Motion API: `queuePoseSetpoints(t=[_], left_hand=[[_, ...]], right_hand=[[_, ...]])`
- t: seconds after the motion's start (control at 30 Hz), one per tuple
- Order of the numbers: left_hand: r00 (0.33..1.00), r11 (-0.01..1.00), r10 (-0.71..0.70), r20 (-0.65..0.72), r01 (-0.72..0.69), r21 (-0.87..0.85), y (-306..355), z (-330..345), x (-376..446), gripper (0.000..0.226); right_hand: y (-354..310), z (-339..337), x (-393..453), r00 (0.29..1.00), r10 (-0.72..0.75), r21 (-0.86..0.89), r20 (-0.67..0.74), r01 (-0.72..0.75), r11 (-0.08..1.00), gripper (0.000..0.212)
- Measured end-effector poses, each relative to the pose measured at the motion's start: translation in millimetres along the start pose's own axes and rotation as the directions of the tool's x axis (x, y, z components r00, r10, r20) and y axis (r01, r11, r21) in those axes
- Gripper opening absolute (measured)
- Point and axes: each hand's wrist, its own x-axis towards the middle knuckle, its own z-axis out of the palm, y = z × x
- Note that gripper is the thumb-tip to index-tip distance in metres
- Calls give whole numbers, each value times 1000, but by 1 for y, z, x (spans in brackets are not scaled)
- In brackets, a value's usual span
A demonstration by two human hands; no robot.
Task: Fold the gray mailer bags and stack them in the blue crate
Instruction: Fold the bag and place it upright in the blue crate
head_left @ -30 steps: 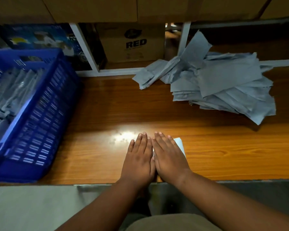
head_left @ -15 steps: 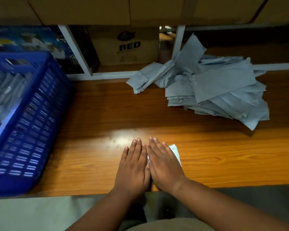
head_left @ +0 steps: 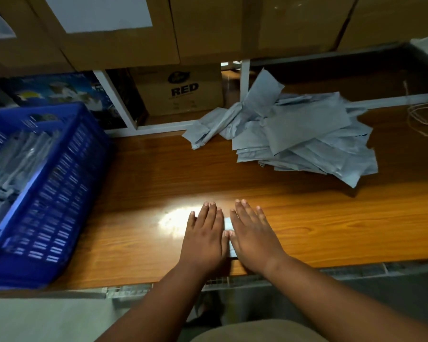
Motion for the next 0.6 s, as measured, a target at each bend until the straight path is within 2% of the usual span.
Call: queuePoseSetpoints(t=[0.17,0.6], left_hand=[[999,999,-35,-3,35,6,4,6,2,68],[1000,1000,3,28,-3,7,1,11,10,71]], right_hand=[[1,10,0,1000,10,26,-10,-10,1000,68],[3,16,7,1000,0,-2,22,0,1000,69]])
